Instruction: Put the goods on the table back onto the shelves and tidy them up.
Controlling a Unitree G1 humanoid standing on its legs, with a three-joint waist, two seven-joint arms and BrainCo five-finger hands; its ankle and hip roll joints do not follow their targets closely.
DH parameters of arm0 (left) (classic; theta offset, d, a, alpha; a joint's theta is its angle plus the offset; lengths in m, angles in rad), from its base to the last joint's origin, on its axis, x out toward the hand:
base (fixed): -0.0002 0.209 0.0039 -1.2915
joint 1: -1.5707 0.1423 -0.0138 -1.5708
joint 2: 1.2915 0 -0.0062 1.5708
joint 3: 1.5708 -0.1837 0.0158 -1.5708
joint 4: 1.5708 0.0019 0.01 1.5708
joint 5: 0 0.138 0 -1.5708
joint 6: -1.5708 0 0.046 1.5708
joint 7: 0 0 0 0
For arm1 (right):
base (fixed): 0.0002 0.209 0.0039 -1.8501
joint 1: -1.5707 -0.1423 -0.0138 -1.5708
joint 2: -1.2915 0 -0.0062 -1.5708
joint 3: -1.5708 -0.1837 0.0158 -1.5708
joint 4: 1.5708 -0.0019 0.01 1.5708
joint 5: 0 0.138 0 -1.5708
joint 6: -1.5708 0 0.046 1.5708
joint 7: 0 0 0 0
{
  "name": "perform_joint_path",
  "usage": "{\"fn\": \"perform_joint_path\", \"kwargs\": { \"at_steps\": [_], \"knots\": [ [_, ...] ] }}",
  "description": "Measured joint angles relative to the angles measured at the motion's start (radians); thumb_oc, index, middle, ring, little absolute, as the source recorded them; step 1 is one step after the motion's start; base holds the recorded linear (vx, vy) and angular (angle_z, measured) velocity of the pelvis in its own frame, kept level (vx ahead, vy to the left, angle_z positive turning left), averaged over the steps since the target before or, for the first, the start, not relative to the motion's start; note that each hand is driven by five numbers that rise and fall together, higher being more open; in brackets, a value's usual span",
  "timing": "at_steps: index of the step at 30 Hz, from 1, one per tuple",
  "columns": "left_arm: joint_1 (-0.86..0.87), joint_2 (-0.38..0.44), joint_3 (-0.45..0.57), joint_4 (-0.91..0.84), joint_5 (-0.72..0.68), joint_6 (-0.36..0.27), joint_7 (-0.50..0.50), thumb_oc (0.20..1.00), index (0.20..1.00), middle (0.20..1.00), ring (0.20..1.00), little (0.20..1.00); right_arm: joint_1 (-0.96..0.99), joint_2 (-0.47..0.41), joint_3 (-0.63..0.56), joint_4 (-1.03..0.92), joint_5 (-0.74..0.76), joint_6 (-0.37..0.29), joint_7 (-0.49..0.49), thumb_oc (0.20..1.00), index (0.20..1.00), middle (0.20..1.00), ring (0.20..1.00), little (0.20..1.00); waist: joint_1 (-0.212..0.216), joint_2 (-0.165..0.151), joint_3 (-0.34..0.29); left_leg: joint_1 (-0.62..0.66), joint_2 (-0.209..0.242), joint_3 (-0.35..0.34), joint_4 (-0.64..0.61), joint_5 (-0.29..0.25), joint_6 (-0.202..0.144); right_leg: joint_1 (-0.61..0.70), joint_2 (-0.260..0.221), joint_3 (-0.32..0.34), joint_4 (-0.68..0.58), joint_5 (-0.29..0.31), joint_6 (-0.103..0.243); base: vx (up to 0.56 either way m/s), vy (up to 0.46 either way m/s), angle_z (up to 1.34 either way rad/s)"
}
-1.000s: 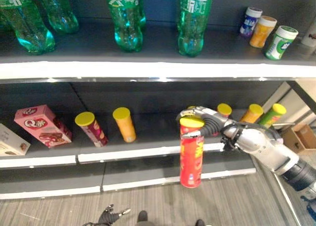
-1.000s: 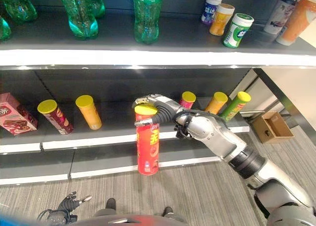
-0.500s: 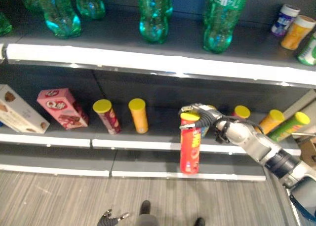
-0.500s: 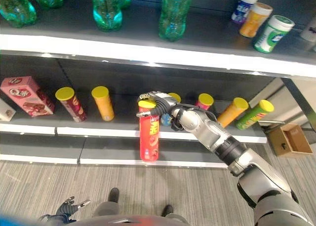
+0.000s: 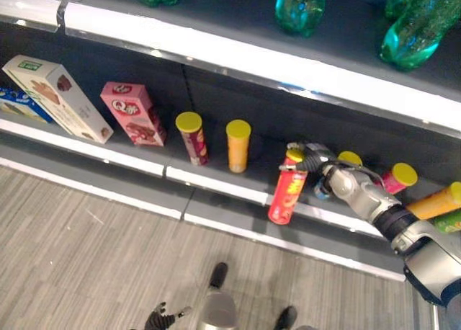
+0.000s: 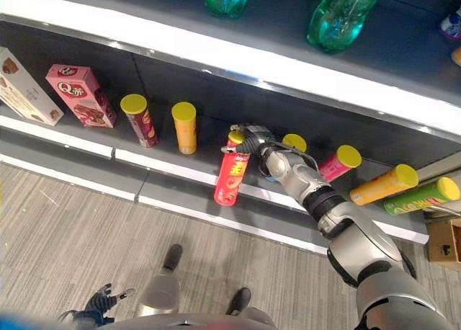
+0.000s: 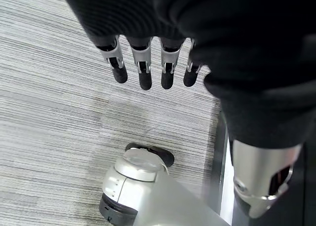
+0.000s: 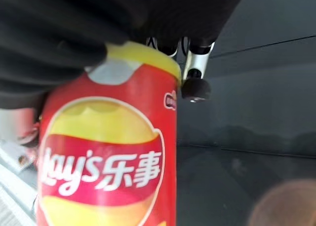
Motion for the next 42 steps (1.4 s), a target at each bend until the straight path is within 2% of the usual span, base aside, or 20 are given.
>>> {"fn": "perform_joint_path", "kwargs": {
  "at_steps": [4, 16, 23, 27, 32, 42],
  "knots": [
    [-0.006, 0.001, -0.003, -0.003, -0.021, 0.000, 0.002, 1.000, 1.000, 1.000, 1.000, 1.000, -0.002, 0.000, -0.053, 0.002, -0.002, 0.030, -0.067, 0.200, 0.200, 0.200, 0.200, 0.200, 0.002, 0.005, 0.004, -0.014, -0.001, -0.002, -0.001, 0.001, -0.001, -0.012, 0.000, -0.003, 0.001, 0.001, -0.002, -0.02, 0.035, 0.02],
    [-0.028, 0.001, -0.007, 0.007, -0.021, -0.001, 0.011, 1.000, 1.000, 1.000, 1.000, 1.000, -0.003, 0.000, -0.073, 0.005, -0.038, 0.040, -0.130, 0.200, 0.200, 0.200, 0.200, 0.200, 0.001, 0.019, 0.012, -0.026, -0.003, -0.012, 0.000, 0.002, -0.003, -0.017, 0.000, -0.016, 0.001, 0.000, -0.002, -0.01, 0.015, 0.03],
    [-0.029, -0.001, -0.018, 0.005, -0.022, -0.002, 0.028, 1.000, 1.000, 1.000, 1.000, 1.000, -0.001, 0.003, -0.111, 0.005, -0.080, 0.053, -0.184, 0.200, 0.200, 0.200, 0.200, 0.200, 0.005, 0.040, 0.026, -0.050, -0.007, -0.032, 0.000, 0.007, -0.004, -0.029, 0.001, -0.032, 0.002, 0.000, -0.002, -0.01, 0.017, 0.07],
    [-0.031, -0.001, -0.038, 0.000, -0.022, -0.007, 0.037, 1.000, 1.000, 1.000, 1.000, 1.000, 0.000, 0.019, -0.119, 0.005, -0.086, 0.055, -0.236, 0.200, 0.200, 0.200, 0.200, 0.200, 0.006, 0.039, 0.039, -0.052, -0.007, -0.034, 0.000, 0.007, -0.004, -0.030, 0.002, -0.033, 0.002, 0.000, -0.002, 0.00, 0.000, 0.00],
    [-0.050, -0.001, -0.043, -0.013, -0.022, -0.007, 0.039, 1.000, 1.000, 1.000, 1.000, 1.000, 0.014, 0.033, -0.188, -0.001, -0.121, 0.057, -0.292, 0.200, 0.200, 0.200, 0.200, 0.200, 0.007, 0.039, 0.056, -0.088, -0.009, -0.060, 0.000, 0.018, -0.010, -0.051, 0.006, -0.059, 0.002, 0.001, -0.003, -0.01, 0.007, 0.14],
    [-0.079, -0.001, -0.044, -0.015, -0.022, -0.008, 0.041, 1.000, 1.000, 1.000, 1.000, 1.000, 0.025, 0.032, -0.228, -0.118, -0.159, 0.051, -0.367, 0.200, 0.200, 0.200, 0.200, 0.200, 0.015, 0.042, 0.093, -0.102, -0.011, -0.061, -0.001, 0.019, -0.010, -0.064, 0.005, -0.060, 0.002, 0.001, -0.004, 0.00, 0.002, 0.01]
  ]
}}
